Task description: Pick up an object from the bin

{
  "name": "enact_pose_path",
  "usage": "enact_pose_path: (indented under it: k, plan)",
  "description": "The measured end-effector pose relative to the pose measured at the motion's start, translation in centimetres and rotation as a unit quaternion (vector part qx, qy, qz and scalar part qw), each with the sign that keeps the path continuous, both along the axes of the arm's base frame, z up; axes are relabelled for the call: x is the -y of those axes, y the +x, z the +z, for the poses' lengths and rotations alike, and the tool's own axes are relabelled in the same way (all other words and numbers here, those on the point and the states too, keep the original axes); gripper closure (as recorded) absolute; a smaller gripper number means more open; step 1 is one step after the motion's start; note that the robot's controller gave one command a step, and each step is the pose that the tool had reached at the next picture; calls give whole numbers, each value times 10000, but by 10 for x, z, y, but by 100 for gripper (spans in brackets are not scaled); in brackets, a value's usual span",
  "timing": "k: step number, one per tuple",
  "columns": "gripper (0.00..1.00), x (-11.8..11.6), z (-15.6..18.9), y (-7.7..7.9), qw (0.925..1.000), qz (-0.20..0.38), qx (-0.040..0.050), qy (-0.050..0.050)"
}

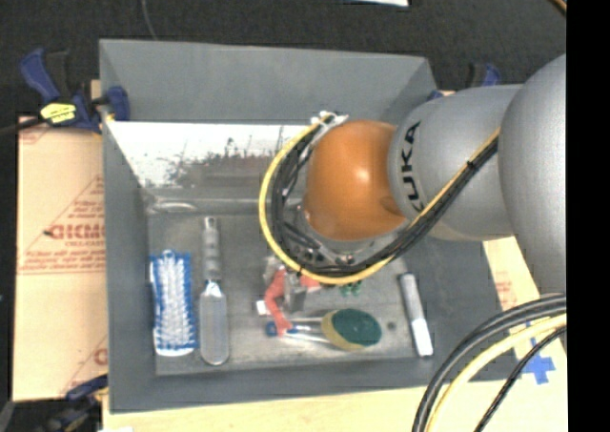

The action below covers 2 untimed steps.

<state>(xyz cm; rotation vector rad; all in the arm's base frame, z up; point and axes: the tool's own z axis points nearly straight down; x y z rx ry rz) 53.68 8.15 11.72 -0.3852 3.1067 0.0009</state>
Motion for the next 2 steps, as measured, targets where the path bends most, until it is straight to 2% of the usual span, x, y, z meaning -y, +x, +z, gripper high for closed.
enact_pose_path:
  k: [2]
  plan:
    - [100, 1, 30, 0, 10000, -13, -2, -4]
